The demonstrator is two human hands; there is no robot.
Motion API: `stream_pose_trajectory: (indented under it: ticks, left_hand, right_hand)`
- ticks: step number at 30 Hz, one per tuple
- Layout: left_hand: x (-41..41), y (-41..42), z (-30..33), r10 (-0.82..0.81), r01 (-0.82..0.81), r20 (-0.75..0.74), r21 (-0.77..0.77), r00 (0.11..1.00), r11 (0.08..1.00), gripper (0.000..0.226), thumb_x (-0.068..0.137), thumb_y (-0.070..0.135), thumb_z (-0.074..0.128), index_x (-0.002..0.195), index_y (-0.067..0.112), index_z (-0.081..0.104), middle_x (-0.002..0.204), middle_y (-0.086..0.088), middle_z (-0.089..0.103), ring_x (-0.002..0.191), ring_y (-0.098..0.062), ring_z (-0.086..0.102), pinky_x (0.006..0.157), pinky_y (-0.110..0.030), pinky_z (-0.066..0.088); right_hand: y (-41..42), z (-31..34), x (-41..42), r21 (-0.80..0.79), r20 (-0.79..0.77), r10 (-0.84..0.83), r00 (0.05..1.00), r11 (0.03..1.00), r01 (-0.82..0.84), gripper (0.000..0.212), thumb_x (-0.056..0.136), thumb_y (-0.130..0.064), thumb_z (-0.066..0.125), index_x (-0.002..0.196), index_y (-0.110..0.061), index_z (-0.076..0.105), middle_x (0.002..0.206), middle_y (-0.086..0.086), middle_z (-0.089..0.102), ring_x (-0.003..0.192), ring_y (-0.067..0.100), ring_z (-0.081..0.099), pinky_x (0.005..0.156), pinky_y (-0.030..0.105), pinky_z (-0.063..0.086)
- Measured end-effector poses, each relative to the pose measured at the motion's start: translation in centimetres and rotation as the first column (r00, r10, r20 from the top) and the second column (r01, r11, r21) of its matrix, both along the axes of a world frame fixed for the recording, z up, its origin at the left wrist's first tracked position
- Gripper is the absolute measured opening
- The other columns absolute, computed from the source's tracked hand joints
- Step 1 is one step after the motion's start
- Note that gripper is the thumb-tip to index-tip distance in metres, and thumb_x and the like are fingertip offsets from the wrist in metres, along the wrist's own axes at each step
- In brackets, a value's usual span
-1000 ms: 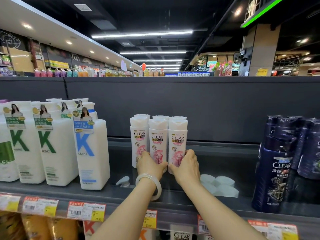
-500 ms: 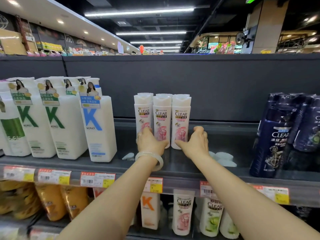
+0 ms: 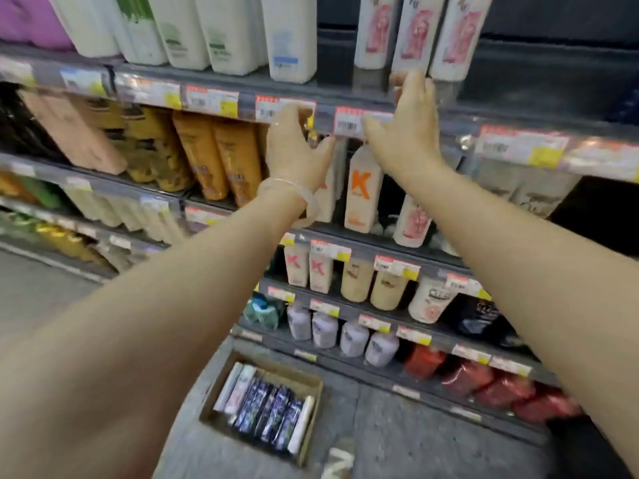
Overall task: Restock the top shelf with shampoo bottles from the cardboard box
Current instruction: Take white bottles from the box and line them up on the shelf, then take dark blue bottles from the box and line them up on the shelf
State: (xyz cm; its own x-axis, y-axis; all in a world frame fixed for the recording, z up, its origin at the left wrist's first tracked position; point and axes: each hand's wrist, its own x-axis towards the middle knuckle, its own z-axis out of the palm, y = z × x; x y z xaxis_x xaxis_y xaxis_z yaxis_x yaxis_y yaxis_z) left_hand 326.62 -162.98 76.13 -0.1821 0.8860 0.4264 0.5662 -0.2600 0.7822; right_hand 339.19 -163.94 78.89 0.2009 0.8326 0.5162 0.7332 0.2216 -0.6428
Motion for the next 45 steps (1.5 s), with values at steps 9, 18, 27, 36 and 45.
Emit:
stream_pose_trajectory:
  ticks: [9, 18, 27, 36, 45]
  left_hand:
    - [-8.9, -6.9, -16.1, -0.027, -0.109, -0.243, -0.525, 0.97, 0.844, 0.053, 0.08, 0.023, 0.068, 0.126, 0.01, 0.046, 0.13, -0.012, 0.045, 0.122, -0.029, 0.044, 0.099, -0.037, 0.039]
    - [-19.5, -6.4, -28.5, -0.133, -0.128, -0.256, -0.79, 0.957, 0.6, 0.053, 0.081, 0.018, 0.064, 0.129, 0.007, 0.044, 0.128, -0.017, 0.048, 0.117, -0.032, 0.048, 0.094, -0.035, 0.041]
    - [-26.4, -5.1, -49.9, -0.295, -0.1, -0.207, -0.936, 0.933, 0.338, 0.052, 0.073, 0.021, 0.07, 0.121, 0.014, 0.052, 0.121, -0.011, 0.058, 0.112, -0.029, 0.054, 0.096, -0.033, 0.044]
    - [-24.6, -7.2, -75.9, -0.411, -0.097, -0.196, -0.963, 0.89, 0.25, 0.07, 0.081, 0.027, 0.066, 0.139, 0.015, 0.029, 0.143, -0.005, 0.035, 0.131, -0.025, 0.035, 0.11, -0.035, 0.032]
    - [-24.4, -9.6, -87.9, -0.296, -0.227, -0.311, -0.931, 0.903, 0.286, 0.076, 0.07, 0.04, 0.074, 0.129, 0.011, 0.035, 0.137, -0.011, 0.038, 0.128, -0.03, 0.035, 0.102, -0.04, 0.036]
  right_hand:
    - [-6.4, -18.2, -6.3, -0.55, -0.002, 0.065, 0.998, 0.834, -0.055, 0.049, 0.087, -0.021, 0.059, 0.129, -0.007, 0.036, 0.133, 0.016, 0.038, 0.122, 0.032, 0.04, 0.094, 0.037, 0.038]
    - [-6.9, -32.2, -14.2, -0.82, 0.016, 0.069, 0.997, 0.572, -0.027, 0.047, 0.087, -0.02, 0.059, 0.124, 0.0, 0.041, 0.123, 0.021, 0.048, 0.116, 0.036, 0.045, 0.085, 0.038, 0.04]
    - [-7.5, -53.3, -21.0, -0.972, 0.029, -0.127, 0.991, 0.228, 0.058, 0.038, 0.091, -0.028, 0.055, 0.122, -0.009, 0.047, 0.133, 0.016, 0.05, 0.125, 0.029, 0.045, 0.097, 0.031, 0.036]
    - [-8.3, -79.8, -24.1, -0.998, 0.014, -0.258, 0.966, 0.057, 0.029, 0.06, 0.09, -0.028, 0.058, 0.139, -0.006, 0.031, 0.138, 0.013, 0.044, 0.128, 0.027, 0.043, 0.1, 0.028, 0.034]
    - [-9.0, -91.1, -27.1, -0.983, 0.163, -0.296, 0.941, 0.032, 0.181, 0.08, 0.086, -0.038, 0.061, 0.143, -0.004, 0.017, 0.144, 0.015, 0.03, 0.134, 0.031, 0.029, 0.104, 0.038, 0.036]
